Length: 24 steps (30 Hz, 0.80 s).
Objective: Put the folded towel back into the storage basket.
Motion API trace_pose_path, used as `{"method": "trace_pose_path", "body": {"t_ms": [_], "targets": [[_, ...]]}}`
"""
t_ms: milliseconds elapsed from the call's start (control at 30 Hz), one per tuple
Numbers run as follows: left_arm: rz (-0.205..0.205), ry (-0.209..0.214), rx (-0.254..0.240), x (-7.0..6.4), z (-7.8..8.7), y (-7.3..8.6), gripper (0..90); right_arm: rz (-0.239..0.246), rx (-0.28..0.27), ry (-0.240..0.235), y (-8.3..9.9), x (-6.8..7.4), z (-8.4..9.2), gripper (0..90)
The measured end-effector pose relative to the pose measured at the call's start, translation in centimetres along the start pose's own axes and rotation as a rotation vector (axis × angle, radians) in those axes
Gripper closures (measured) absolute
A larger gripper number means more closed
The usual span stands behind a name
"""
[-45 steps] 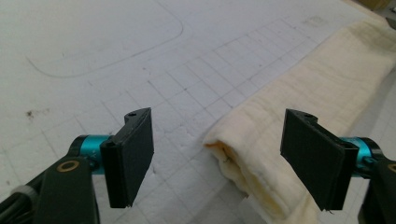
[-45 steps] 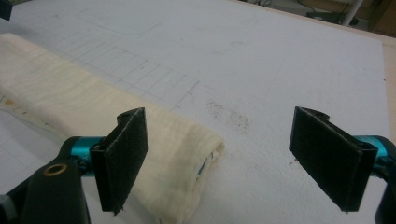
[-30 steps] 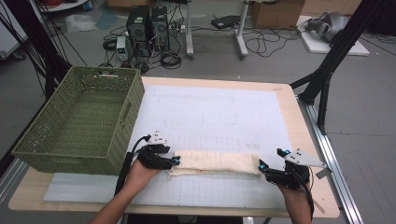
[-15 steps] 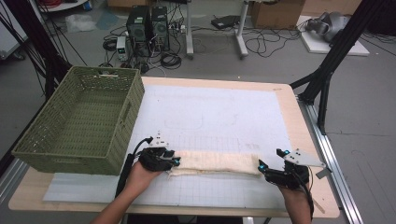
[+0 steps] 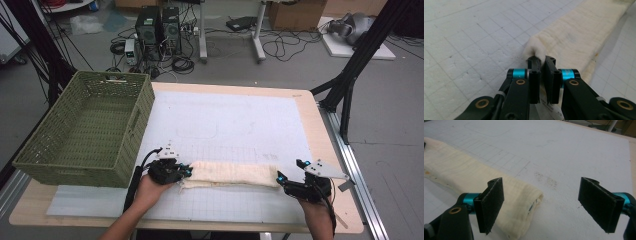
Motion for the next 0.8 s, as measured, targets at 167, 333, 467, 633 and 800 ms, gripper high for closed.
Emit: {"method": "trace_pose_path", "body": {"t_ms": [167, 333, 467, 633, 800], "targets": [[0.005, 0.001, -0.010, 0.0, 0.1, -0.1, 83.5, -0.002, -0.001, 0.002, 0.0, 0.0, -0.1, 19.3], [0.002, 0.002, -0.045, -0.1, 0.5, -0.6, 83.7, -0.010, -0.011, 0.012, 0.0, -0.2, -0.1, 19.3], [-0.011, 0.005, -0.096, -0.3, 1.2, -1.1, 83.7, -0.022, 0.002, 0.018, 0.4, -0.4, -0.3, 19.2], [-0.020, 0.011, -0.128, -0.4, 1.7, -1.4, 83.7, -0.042, 0.087, 0.001, 1.8, -0.1, -1.7, 19.3], [-0.025, 0.011, -0.140, -0.4, 2.0, -1.6, 83.7, -0.027, 0.126, -0.011, 2.3, 0.6, -2.5, 22.1]]}}
Point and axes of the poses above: each handheld gripper's, and its own axes: z roughly backward along the jaws, y roughly out of its underside, x roughly to its left, the point moved 9 cm from there along -z, roughly forward along the jaws, and after that the axes turned 9 degrees about -z, right-handed, at the moved point
